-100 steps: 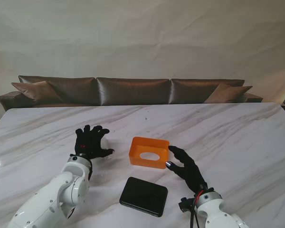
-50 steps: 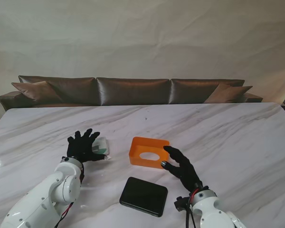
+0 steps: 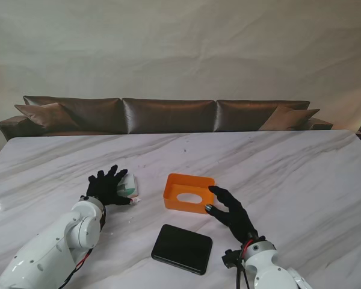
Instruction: Refill a tissue box and feed the first sheet
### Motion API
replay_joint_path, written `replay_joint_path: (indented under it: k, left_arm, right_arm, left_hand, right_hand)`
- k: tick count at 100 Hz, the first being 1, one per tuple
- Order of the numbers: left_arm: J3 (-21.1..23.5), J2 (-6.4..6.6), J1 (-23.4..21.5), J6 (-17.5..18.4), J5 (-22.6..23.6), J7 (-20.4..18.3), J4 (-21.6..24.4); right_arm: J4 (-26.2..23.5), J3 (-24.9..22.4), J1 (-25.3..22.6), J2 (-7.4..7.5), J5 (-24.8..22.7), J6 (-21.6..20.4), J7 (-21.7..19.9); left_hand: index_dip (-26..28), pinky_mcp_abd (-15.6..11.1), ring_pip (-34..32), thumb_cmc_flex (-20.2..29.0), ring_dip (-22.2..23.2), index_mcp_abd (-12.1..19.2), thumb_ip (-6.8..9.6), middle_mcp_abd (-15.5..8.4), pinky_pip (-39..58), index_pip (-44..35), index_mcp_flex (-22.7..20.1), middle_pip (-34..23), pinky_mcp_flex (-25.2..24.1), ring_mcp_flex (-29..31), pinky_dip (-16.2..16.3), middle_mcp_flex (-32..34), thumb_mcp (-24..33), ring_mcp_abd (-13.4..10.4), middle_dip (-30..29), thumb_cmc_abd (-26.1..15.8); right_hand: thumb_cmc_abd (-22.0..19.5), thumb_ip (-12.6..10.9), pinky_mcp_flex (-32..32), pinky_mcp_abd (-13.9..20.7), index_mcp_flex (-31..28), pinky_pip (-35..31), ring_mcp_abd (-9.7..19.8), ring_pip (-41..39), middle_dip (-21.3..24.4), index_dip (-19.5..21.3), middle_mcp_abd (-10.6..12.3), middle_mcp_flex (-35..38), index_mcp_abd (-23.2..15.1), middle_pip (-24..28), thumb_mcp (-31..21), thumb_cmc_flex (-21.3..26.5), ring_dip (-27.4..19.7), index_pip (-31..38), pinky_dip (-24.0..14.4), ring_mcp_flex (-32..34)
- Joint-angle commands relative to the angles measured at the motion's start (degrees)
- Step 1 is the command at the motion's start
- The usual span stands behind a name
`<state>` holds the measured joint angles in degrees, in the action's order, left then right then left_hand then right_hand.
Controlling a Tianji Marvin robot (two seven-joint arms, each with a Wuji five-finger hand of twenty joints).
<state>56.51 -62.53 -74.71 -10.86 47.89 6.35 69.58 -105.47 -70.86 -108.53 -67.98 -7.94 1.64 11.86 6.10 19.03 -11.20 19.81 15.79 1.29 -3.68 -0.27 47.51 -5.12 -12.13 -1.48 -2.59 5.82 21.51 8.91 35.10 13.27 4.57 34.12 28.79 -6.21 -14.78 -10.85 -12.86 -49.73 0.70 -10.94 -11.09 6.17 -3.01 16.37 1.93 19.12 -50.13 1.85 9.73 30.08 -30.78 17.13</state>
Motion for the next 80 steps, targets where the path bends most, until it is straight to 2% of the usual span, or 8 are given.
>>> replay_joint_path:
  k: [1,18,32,46,55,59,68,80]
  left_arm:
    - [-0.52,-0.23,0.58,0.05,-0.12,-0.75,-0.84]
    - [-2.96,-0.55,2.24,-1.86,-0.94,-0.4,-3.05]
    - [-4.34,-0.44,3.21,-2.27,-1.06,-1.07,-4.45]
    - [-5.54,-0.3,3.94,-2.34,-1.24,-1.79,-5.73]
    - [-6.3,-0.27,4.26,-2.08,-1.09,-1.45,-6.68]
    - [-6.41,-0.19,4.24,-1.89,-1.0,-1.55,-6.71]
    - [-6.47,-0.14,4.05,-1.24,-1.27,-1.95,-6.71]
    - [-7.34,-0.14,4.22,-0.96,-0.71,-1.03,-7.42]
  right_arm:
    - [-0.58,-0.19,-0.75,-0.11,-0.26,0.47,-0.52]
    - [-1.3,-0.45,-1.44,-0.08,-0.66,0.72,-0.38]
    - [-1.29,-0.54,-1.69,-0.09,-0.75,0.49,-0.23]
    - [-1.69,-0.69,-2.11,-0.07,-1.04,0.55,-0.11]
    - [-2.2,-0.86,-2.5,-0.05,-1.46,0.65,0.05]
    - [-2.49,-0.93,-2.68,-0.03,-1.68,0.75,0.07]
    - [-3.01,-1.11,-3.07,0.03,-2.19,0.94,0.08]
    - [-3.46,-1.17,-3.39,0.02,-2.63,1.11,0.32]
  left_hand:
    - [-1.51,0.89,-3.25,0.81,1.9,-2.56,-1.0,1.66,-3.59,1.83,2.92,1.66,1.61,-0.99,3.15,-2.11,2.41,1.64,-0.93,2.63]
    - [-2.3,-5.84,-11.3,5.15,6.26,-6.87,1.07,3.38,17.77,3.1,2.69,0.04,10.27,5.72,16.65,-1.45,8.58,1.54,0.21,4.0]
    - [-1.69,-13.44,-16.62,7.83,12.93,-8.79,1.94,4.0,27.95,2.05,1.97,-3.45,15.81,10.64,22.51,0.07,12.8,-0.41,2.39,4.87]
    - [1.4,-18.35,-20.93,10.64,18.65,-9.68,3.16,4.0,33.64,-3.58,2.17,-10.65,20.86,14.55,23.67,2.17,15.94,-3.53,6.83,4.05]
    - [5.42,-21.06,-23.8,11.81,21.46,-8.97,5.33,3.15,36.68,-11.28,2.11,-20.56,24.23,17.97,23.12,3.32,17.0,-5.49,12.58,1.28]
    - [7.06,-22.06,-24.64,12.08,21.93,-8.57,6.29,2.36,38.0,-14.51,1.6,-25.85,25.93,20.76,22.62,5.06,16.89,-6.48,15.44,0.18]
    - [10.34,-23.58,-25.53,12.77,22.31,-6.2,8.01,0.24,40.25,-20.87,-0.79,-29.31,28.7,24.48,21.05,11.62,17.36,-7.77,17.52,-1.28]
    - [14.48,-26.05,-27.92,13.14,23.77,-2.62,8.76,-3.07,43.05,-28.57,-3.26,-34.83,32.56,28.59,19.5,17.52,17.78,-9.62,20.64,-1.7]
  right_hand:
    - [1.29,0.23,-0.37,-0.44,-0.44,-1.15,-0.03,-0.74,-0.63,0.13,0.91,0.25,-2.99,-0.38,0.64,0.37,0.61,-0.38,0.26,0.81]
    - [1.23,0.29,-0.39,-0.45,-0.52,-1.22,0.01,-0.81,-0.67,0.2,0.92,0.36,-2.99,-0.3,0.62,0.51,0.65,-0.33,0.27,0.92]
    - [1.16,0.35,-0.43,-0.52,-0.61,-1.27,0.01,-0.83,-0.69,0.24,0.96,0.5,-3.19,-0.24,0.61,0.63,0.65,-0.32,0.29,0.98]
    - [0.86,0.44,-0.42,-0.44,-0.68,-1.29,0.03,-0.84,-0.71,0.28,1.05,0.59,-3.22,-0.21,0.8,0.98,0.66,-0.3,0.32,1.07]
    - [0.8,0.46,-0.49,-0.52,-0.74,-1.32,0.03,-0.88,-0.72,0.3,1.02,0.76,-3.25,-0.18,0.89,1.06,0.68,-0.31,0.33,1.2]
    - [0.79,0.46,-0.51,-0.47,-0.73,-1.33,0.02,-0.85,-0.73,0.3,1.02,0.88,-3.28,-0.14,0.91,1.06,0.67,-0.32,0.34,1.18]
    - [0.69,0.45,-0.52,-0.53,-0.81,-1.35,-0.07,-0.88,-0.74,0.32,1.02,1.06,-3.29,-0.13,0.96,1.08,0.68,-0.31,0.36,1.3]
    - [0.75,0.43,-0.57,-0.5,-0.89,-1.38,-0.08,-0.92,-0.75,0.35,0.99,1.28,-3.29,-0.11,0.98,1.08,0.69,-0.3,0.38,1.46]
